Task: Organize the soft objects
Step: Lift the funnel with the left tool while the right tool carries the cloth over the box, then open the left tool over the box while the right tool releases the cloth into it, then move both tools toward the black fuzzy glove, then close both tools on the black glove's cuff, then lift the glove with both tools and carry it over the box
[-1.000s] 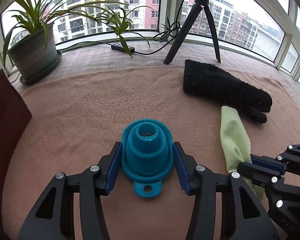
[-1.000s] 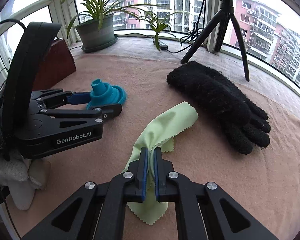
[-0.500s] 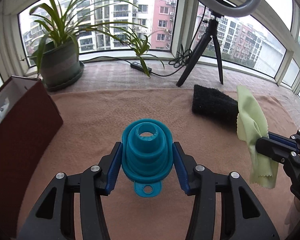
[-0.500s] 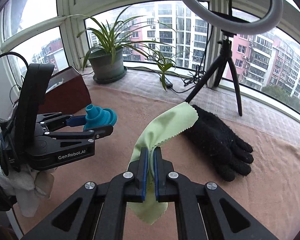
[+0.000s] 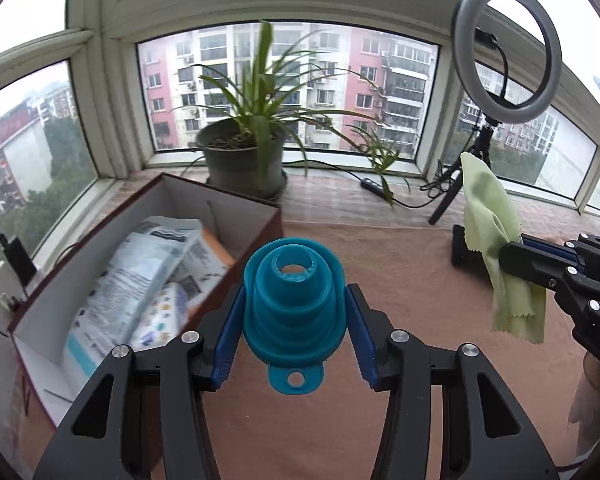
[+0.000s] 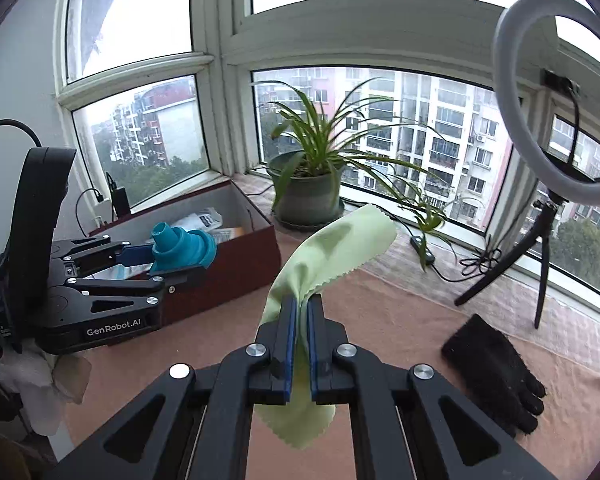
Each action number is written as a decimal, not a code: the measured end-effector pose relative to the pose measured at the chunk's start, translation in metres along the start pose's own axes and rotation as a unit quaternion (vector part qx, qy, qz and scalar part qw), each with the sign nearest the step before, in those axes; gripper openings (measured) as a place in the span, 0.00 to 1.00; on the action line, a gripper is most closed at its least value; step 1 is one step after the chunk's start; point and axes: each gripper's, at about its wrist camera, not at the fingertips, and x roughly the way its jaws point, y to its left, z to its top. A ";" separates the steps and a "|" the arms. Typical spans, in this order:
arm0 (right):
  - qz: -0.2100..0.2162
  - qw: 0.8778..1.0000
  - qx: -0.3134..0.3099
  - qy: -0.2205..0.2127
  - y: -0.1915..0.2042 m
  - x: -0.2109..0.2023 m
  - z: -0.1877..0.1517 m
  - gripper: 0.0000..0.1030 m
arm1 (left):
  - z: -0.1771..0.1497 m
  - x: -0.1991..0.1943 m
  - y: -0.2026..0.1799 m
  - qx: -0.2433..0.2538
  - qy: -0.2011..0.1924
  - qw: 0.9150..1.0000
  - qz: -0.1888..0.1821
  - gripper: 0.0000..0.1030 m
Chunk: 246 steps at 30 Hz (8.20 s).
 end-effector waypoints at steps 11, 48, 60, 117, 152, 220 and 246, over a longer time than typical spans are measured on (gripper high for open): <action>0.049 0.998 -0.029 0.008 0.074 0.045 0.040 0.05 | -0.010 -0.029 0.098 -0.049 -0.007 0.997 0.062 0.47; 0.055 0.997 -0.017 0.058 0.147 0.161 0.095 0.51 | -0.026 -0.007 0.182 -0.095 0.034 0.993 0.060 0.69; 0.053 0.997 -0.001 0.054 0.125 0.140 0.086 0.55 | -0.025 -0.019 0.174 -0.104 0.028 0.992 0.059 0.69; 0.031 0.985 0.140 0.100 -0.293 -0.027 -0.080 0.67 | -0.004 0.031 -0.194 -0.044 0.077 0.992 -0.091 0.69; 0.152 0.949 0.208 0.182 -0.338 0.088 -0.102 0.67 | 0.000 0.184 -0.260 -0.117 0.211 0.956 -0.167 0.69; 0.256 0.953 0.099 0.128 0.040 0.037 0.072 0.19 | 0.016 -0.046 0.007 -0.117 0.020 0.979 -0.168 0.25; 0.227 0.959 0.074 0.153 0.172 0.167 0.129 0.19 | 0.015 -0.002 0.169 -0.136 0.039 0.982 -0.125 0.25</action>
